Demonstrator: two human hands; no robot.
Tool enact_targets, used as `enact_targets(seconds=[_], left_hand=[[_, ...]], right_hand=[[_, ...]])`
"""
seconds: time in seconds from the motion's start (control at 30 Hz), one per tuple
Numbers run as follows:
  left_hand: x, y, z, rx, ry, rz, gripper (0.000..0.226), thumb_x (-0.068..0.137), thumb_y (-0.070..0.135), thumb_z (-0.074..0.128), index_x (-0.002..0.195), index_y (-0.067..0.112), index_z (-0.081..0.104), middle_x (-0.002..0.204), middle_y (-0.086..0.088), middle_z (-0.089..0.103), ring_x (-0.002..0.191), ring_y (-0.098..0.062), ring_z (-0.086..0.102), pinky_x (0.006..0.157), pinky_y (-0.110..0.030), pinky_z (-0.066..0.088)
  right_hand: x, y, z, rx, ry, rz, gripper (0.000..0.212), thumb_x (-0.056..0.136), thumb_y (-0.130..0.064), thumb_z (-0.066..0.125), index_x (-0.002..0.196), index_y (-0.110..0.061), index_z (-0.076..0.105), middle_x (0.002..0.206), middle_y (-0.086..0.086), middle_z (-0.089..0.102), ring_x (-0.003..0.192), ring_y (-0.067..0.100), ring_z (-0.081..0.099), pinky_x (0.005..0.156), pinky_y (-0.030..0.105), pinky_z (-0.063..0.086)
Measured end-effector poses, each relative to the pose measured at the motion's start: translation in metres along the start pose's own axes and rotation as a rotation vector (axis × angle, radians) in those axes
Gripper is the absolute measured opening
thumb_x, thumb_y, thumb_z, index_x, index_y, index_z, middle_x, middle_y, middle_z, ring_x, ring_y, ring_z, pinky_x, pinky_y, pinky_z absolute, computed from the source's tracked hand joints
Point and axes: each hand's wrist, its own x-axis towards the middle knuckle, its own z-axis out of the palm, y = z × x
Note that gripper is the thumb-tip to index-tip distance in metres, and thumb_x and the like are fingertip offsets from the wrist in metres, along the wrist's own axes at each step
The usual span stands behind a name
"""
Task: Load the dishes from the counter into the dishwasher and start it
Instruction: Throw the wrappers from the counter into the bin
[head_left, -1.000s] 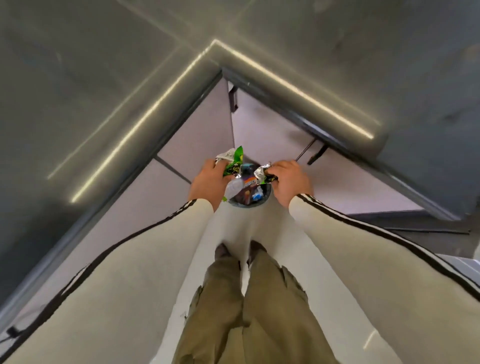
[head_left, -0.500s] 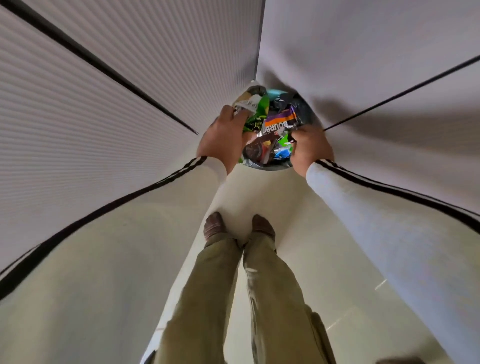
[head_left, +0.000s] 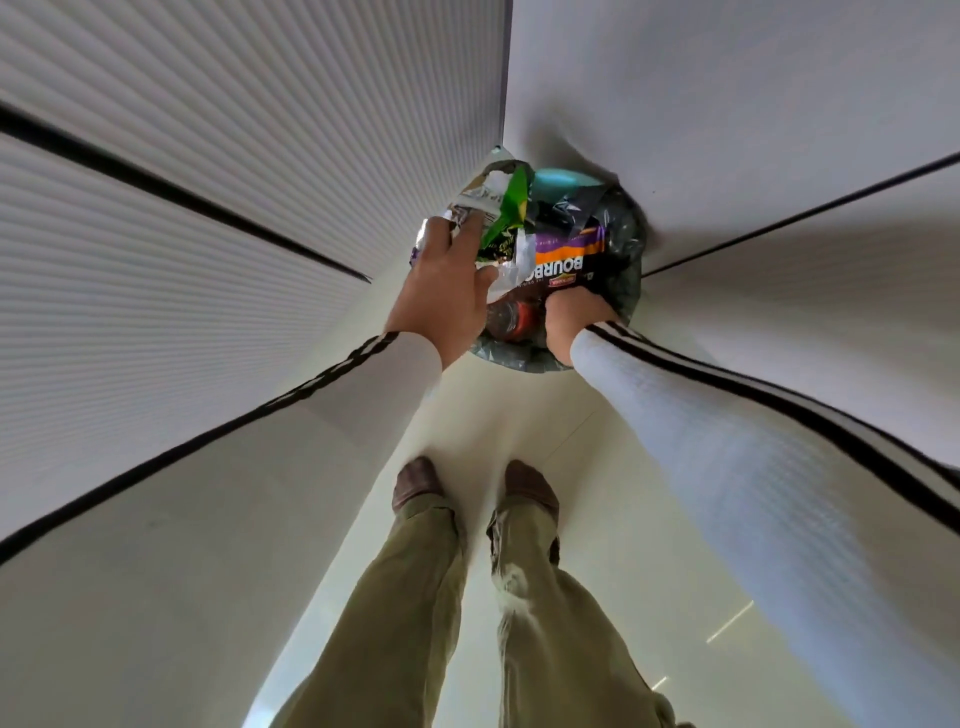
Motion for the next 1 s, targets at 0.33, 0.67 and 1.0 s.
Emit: enact_targets(seconds=[0.33, 0.67, 1.0], left_hand=[[-0.021, 0.042, -0.022, -0.185, 0.029, -0.172, 0.048, 0.093, 0.008, 0.060, 0.141, 0.015, 0.054, 0.128, -0.013, 0.058, 0.112, -0.030, 0.059, 0.094, -0.032, 0.047], [-0.024, 0.078, -0.034, -0.717, -0.030, -0.397, 0.026, 0.083, 0.008, 0.073, 0.097, 0.030, 0.074, 0.092, 0.006, 0.074, 0.087, -0.012, 0.071, 0.082, -0.036, 0.061], [-0.018, 0.078, -0.019, -0.687, -0.091, -0.433, 0.047, 0.089, 0.018, 0.063, 0.134, 0.026, 0.053, 0.120, -0.003, 0.062, 0.094, -0.021, 0.069, 0.080, -0.037, 0.059]], right_hand=[[-0.071, 0.027, -0.050, 0.441, 0.499, -0.265, 0.068, 0.078, -0.004, 0.067, 0.141, -0.020, 0.048, 0.145, 0.009, 0.047, 0.130, 0.028, 0.048, 0.106, 0.040, 0.044], [-0.110, 0.027, -0.050, 0.848, 0.361, -0.505, 0.105, 0.053, -0.049, 0.093, 0.143, -0.027, 0.044, 0.154, -0.006, 0.029, 0.139, 0.011, 0.038, 0.111, 0.034, 0.040], [-0.078, 0.032, -0.045, 0.706, 0.681, -0.340, 0.024, 0.080, -0.013, 0.078, 0.103, -0.016, 0.073, 0.106, 0.000, 0.072, 0.095, 0.014, 0.066, 0.089, 0.032, 0.055]])
